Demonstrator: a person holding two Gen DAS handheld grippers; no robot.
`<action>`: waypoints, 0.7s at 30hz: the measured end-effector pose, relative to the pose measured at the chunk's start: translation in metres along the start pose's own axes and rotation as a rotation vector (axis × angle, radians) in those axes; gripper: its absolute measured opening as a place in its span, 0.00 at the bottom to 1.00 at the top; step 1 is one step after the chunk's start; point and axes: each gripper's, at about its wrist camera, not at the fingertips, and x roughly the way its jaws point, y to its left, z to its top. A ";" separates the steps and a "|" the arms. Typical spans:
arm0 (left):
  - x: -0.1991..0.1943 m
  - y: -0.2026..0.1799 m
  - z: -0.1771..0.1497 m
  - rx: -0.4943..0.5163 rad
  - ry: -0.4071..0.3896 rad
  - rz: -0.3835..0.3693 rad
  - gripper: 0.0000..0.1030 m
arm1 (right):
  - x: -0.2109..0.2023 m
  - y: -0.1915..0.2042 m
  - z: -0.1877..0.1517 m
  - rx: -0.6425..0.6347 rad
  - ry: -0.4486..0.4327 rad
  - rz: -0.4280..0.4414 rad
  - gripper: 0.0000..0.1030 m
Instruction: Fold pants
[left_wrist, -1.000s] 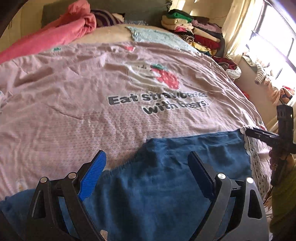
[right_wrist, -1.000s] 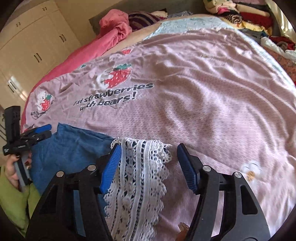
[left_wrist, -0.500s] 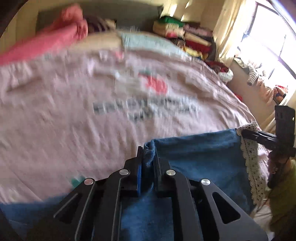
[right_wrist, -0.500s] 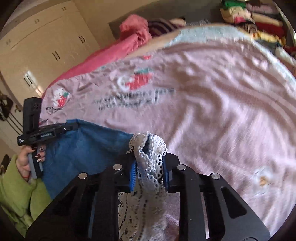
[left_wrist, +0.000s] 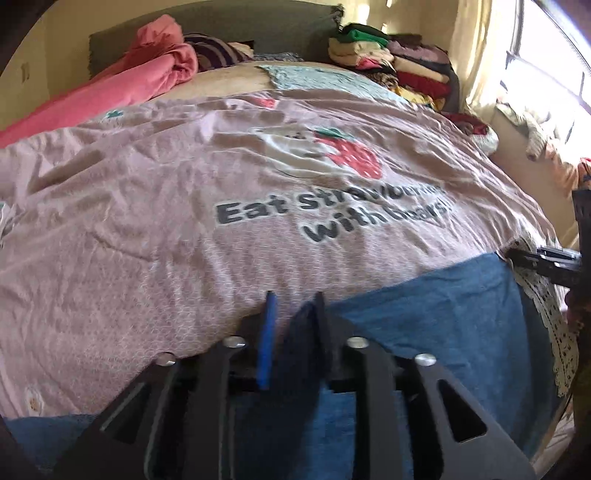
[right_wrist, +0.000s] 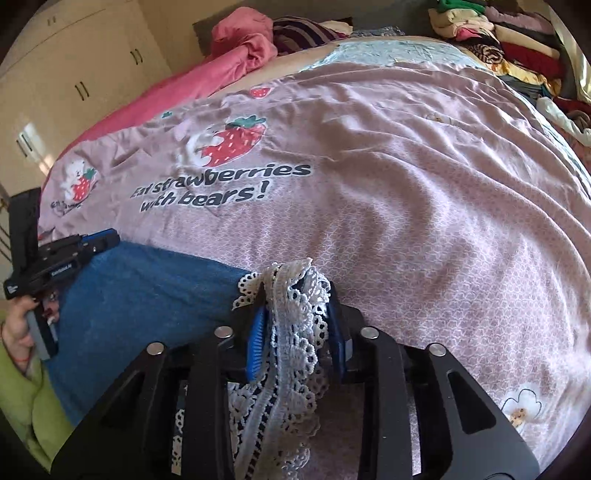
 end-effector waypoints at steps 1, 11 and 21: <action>-0.005 0.003 0.000 -0.012 -0.013 0.003 0.32 | -0.006 0.000 0.001 0.009 -0.013 -0.008 0.31; -0.105 0.005 -0.025 -0.017 -0.155 -0.003 0.63 | -0.108 0.010 -0.063 0.099 -0.151 0.020 0.45; -0.123 0.002 -0.087 -0.010 -0.003 -0.060 0.63 | -0.109 0.018 -0.115 0.167 -0.049 0.071 0.45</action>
